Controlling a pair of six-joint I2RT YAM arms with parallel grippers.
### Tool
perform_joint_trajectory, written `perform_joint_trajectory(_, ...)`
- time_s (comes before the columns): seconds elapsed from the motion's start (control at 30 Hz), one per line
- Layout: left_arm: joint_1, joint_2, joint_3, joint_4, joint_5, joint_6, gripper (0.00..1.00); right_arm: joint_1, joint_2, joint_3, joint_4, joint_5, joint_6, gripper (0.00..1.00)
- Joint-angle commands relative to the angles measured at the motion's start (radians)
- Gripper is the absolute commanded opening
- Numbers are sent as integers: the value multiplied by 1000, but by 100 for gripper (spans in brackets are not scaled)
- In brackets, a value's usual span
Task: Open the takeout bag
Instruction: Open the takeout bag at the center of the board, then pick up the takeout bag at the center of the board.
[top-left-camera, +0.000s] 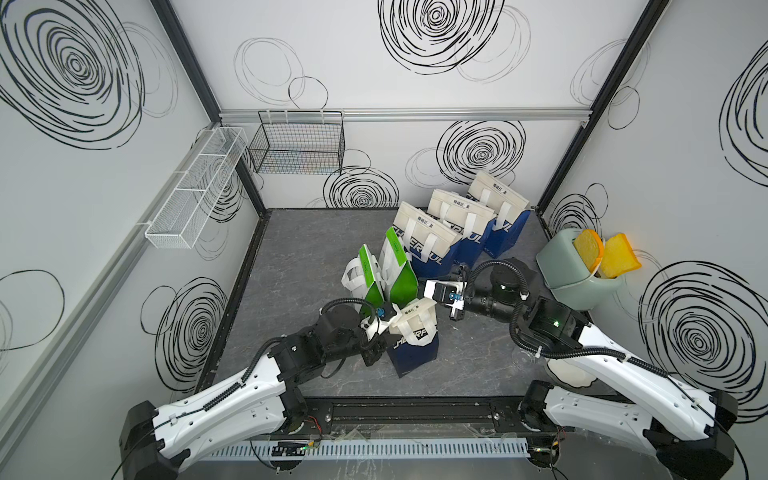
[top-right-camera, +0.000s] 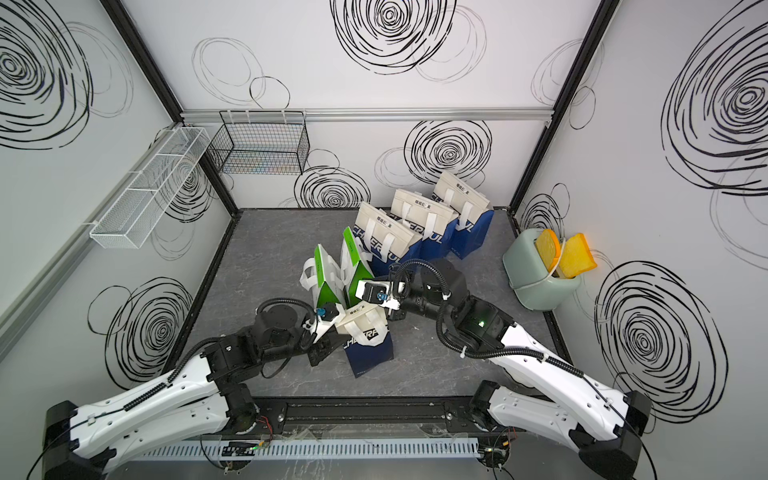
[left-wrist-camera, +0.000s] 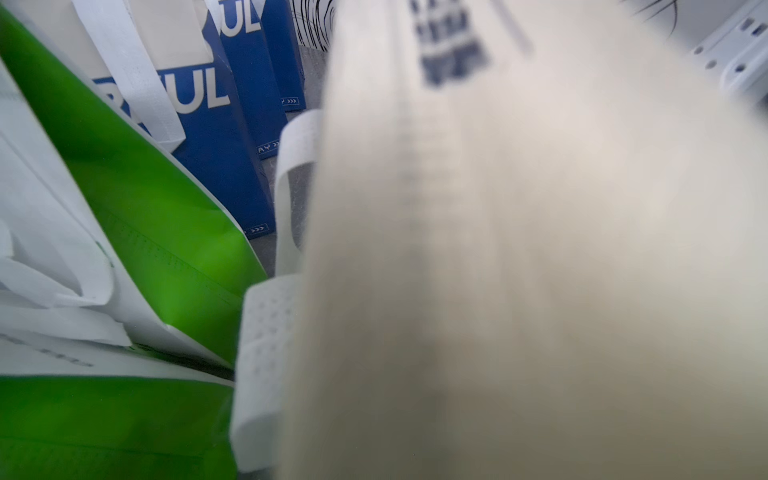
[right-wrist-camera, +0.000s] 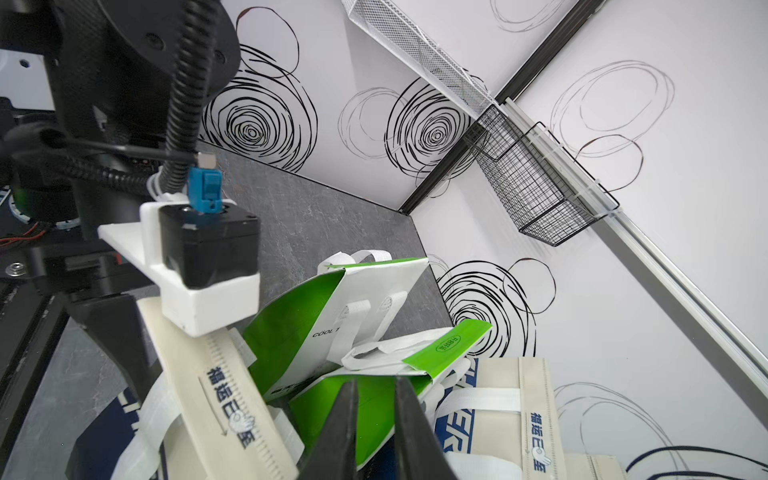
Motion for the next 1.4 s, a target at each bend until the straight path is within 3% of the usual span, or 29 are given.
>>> perform_joint_trajectory(0.0, -2, -41, -5, 11, -23, -3, 65, -14, -29, -4, 40, -29, 34, 21)
perform_joint_trajectory(0.03, -3, -52, -7, 16, -26, -3, 72, -17, -34, -7, 43, -29, 36, 22)
perform_joint_trajectory(0.17, -8, -105, 2, 7, -42, -2, 77, -34, -59, -5, 27, -44, 45, 35)
perform_joint_trajectory(0.33, -7, -174, 19, -32, -81, 3, 79, -63, -92, 8, -61, -88, 44, 49)
perform_joint_trajectory(0.47, -7, -212, 24, -58, -108, -2, 79, -68, -113, -4, -109, -106, 81, 51)
perform_joint_trajectory(0.67, -8, -251, 34, -71, -168, -35, 88, -68, -99, 23, -191, -69, 247, 67)
perform_joint_trajectory(0.9, -8, -293, 24, -80, -189, -42, 90, -68, -5, 104, -313, -91, 255, 72)
perform_joint_trajectory(1.37, -7, -344, 2, -97, -207, -44, 91, -69, 171, 208, -329, -36, 223, 74)
